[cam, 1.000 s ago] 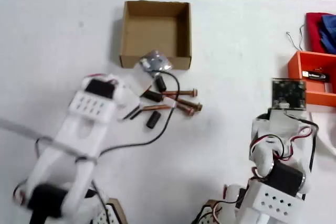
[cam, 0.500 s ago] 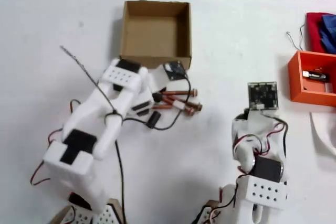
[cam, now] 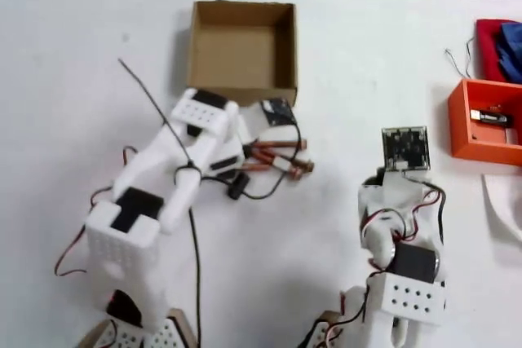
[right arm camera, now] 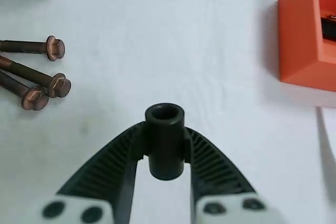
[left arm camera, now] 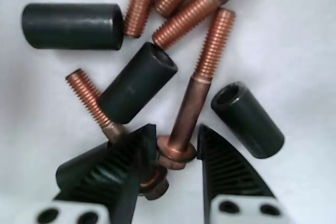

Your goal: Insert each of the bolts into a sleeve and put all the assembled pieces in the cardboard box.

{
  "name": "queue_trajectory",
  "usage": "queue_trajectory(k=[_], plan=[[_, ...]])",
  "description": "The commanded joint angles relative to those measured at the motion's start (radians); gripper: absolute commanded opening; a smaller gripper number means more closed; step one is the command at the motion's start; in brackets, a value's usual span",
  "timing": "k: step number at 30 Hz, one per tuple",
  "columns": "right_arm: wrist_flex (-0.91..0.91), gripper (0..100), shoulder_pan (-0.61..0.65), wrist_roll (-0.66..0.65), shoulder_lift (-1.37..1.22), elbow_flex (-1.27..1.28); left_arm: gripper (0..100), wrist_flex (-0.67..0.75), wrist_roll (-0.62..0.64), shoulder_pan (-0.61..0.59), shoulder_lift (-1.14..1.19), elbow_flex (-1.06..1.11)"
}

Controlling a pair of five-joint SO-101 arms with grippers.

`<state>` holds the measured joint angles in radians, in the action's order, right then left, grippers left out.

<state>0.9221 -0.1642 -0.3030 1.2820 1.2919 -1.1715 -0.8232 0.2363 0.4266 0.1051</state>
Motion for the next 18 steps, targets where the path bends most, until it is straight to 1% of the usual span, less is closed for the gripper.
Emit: queue_trajectory(k=[1,3,4,5,7,12,18], plan=[[-0.018,2.3,0.007,0.0,0.016,-0.005,12,-0.006,-0.041,0.031,0.009,-0.008],[-0.016,2.3,0.007,0.0,0.019,-0.005,2,-0.023,-0.066,0.023,0.005,-0.012],[-0.016,2.3,0.007,0.0,0.019,-0.005,2,-0.035,-0.066,0.023,0.005,-0.018],[-0.016,2.3,0.007,0.0,0.019,-0.005,4,-0.058,-0.063,0.023,0.005,-0.03],[-0.015,2.3,0.007,0.0,0.018,-0.005,2,-0.098,-0.063,0.026,0.005,-0.062],[-0.015,2.3,0.007,0.0,0.015,-0.003,3,-0.209,-0.063,0.028,0.005,-0.186],[-0.015,2.3,0.007,0.005,0.013,0.002,3,-0.44,-0.061,0.023,0.005,-0.409]])
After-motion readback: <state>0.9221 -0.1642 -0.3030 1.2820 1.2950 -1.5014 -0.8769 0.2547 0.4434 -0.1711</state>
